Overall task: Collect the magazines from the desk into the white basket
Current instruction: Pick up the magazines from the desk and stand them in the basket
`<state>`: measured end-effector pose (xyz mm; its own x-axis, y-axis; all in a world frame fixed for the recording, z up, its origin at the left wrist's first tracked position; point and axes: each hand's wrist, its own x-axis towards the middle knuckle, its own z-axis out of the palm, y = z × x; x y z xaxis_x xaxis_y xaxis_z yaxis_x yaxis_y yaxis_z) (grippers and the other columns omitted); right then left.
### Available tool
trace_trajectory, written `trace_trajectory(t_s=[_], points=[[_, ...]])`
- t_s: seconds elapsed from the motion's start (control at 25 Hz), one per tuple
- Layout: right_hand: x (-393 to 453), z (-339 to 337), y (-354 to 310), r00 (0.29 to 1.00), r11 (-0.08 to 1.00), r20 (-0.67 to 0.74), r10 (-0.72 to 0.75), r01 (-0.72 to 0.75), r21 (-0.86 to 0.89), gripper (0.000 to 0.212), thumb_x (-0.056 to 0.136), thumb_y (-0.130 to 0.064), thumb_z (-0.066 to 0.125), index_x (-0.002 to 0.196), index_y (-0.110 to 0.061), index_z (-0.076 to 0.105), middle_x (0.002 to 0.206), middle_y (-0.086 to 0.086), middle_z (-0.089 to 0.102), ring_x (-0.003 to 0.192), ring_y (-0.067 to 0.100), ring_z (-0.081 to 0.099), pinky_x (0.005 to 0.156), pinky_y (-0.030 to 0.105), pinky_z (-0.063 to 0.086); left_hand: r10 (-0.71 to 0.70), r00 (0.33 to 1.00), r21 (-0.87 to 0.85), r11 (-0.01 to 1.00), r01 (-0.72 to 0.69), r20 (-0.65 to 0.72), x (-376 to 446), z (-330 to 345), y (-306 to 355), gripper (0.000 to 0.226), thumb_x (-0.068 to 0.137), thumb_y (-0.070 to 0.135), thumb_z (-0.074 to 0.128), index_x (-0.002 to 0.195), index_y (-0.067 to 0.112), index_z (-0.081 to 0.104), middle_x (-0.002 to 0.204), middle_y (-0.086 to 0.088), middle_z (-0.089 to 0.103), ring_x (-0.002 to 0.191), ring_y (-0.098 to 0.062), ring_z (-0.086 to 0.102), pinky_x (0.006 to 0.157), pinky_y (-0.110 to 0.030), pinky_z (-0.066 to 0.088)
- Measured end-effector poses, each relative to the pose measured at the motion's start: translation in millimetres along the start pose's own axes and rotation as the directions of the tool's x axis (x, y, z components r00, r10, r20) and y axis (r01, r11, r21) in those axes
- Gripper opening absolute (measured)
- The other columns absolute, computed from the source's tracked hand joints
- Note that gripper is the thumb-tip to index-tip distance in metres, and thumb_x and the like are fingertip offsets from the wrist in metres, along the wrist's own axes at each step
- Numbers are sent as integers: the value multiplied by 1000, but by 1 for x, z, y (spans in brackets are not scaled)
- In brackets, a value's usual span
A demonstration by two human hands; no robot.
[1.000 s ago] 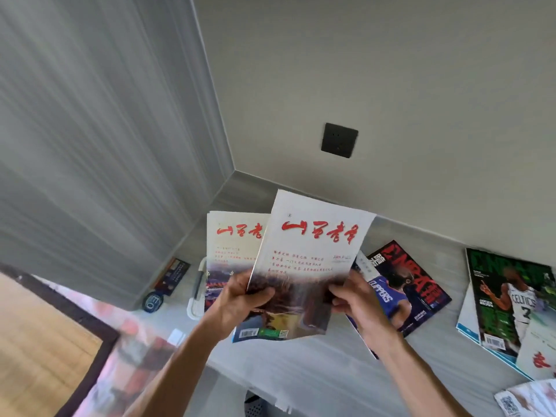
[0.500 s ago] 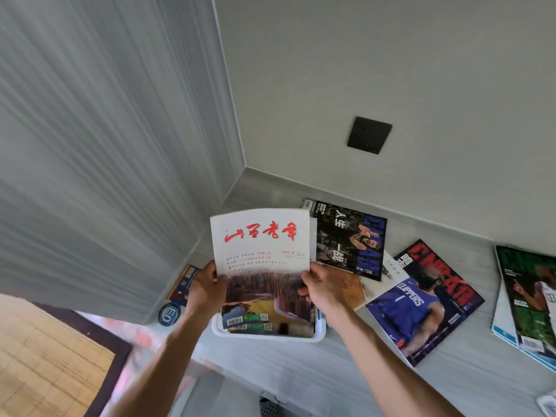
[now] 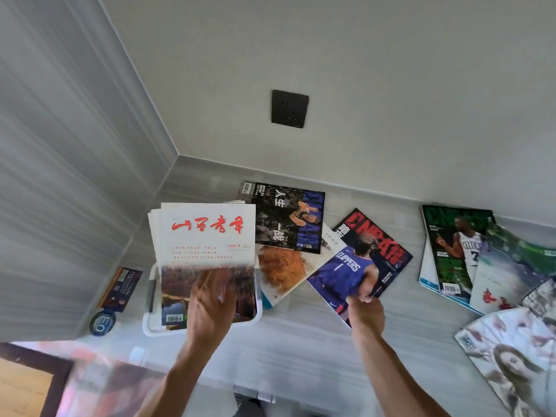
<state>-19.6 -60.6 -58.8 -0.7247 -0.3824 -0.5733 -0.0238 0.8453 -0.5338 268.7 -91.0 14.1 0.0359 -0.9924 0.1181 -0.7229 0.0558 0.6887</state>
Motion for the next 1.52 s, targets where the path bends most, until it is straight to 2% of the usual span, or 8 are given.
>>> trace_trajectory(t_s=[0.28, 0.44, 0.64, 0.88, 1.04, 1.16, 1.28, 1.52], points=[[32, -7, 23, 997, 960, -45, 60, -69, -271, 76, 67, -57, 78, 117, -3, 57, 118, 18, 66, 108, 36, 64, 91, 46, 51, -15, 978, 73, 997, 0, 208, -40, 51, 35, 25, 78, -4, 59, 100, 8, 64, 94, -6, 62, 73, -24, 59, 68, -45, 55], [54, -9, 28, 993, 986, 80, 81, -68, -150, 52, 71, -43, 79, 102, -3, 68, 103, 18, 72, 96, 35, 69, 85, 42, 55, -81, 977, 98, 993, 63, 195, -57, 51, 38, 29, 79, -2, 62, 104, 12, 64, 104, -5, 66, 89, -23, 64, 75, -41, 57], [28, -39, -6, 948, 898, 76, -308, 264, 352, 16, 67, -16, 63, 63, -6, 52, 57, 2, 53, 57, 19, 48, 56, 33, 39, -59, 970, 66, 997, 45, 236, -55, 67, 77, 26, 78, 0, 61, 98, 17, 67, 99, 3, 71, 90, -16, 66, 72, -22, 49], [-49, -98, 13, 510, 497, 138, -849, 859, -119, 26, 64, -13, 60, 61, -21, 36, 50, -3, 42, 44, 20, 47, 42, 26, 29, -154, 789, -343, 839, 422, 595, -15, 101, 170, 72, 64, 62, 71, 121, 21, 58, 110, 3, 67, 101, -10, 65, 87, -28, 53], [-69, -102, 47, 230, 217, 437, -869, 973, -80, 17, 83, -29, 64, 79, -23, 49, 79, -10, 52, 66, 8, 53, 56, 23, 39, -220, 930, -184, 942, 281, 296, -26, 117, 173, 12, 74, 8, 55, 81, 17, 59, 55, 8, 57, 40, 0, 49, 39, -22, 40], [-50, -123, 46, 441, 547, 472, -764, 830, 110, 24, 92, -50, 58, 113, -44, 46, 117, -30, 48, 89, -3, 58, 71, 16, 44, -127, 905, -393, 870, 298, 405, -38, 101, 148, 16, 84, -2, 56, 98, 6, 59, 62, -5, 57, 52, -17, 49, 48, -36, 43], [-12, -138, 28, 733, 850, 430, -527, 459, 259, 71, 84, -22, 76, 141, -31, 35, 134, -24, 43, 88, 13, 69, 62, 19, 50, 63, 837, -582, 747, 322, 544, -40, 67, 129, 16, 84, 7, 67, 100, 12, 69, 87, -7, 75, 78, -22, 70, 68, -32, 57], [11, -119, 20, 686, 841, 489, -539, 472, 265, 11, 89, -4, 68, 91, -14, 73, 73, -16, 76, 68, 3, 69, 62, 21, 53, -86, 932, -372, 901, 223, 352, -43, 50, 91, 16, 84, 8, 66, 91, 19, 75, 85, -3, 78, 78, -15, 72, 71, -42, 58]])
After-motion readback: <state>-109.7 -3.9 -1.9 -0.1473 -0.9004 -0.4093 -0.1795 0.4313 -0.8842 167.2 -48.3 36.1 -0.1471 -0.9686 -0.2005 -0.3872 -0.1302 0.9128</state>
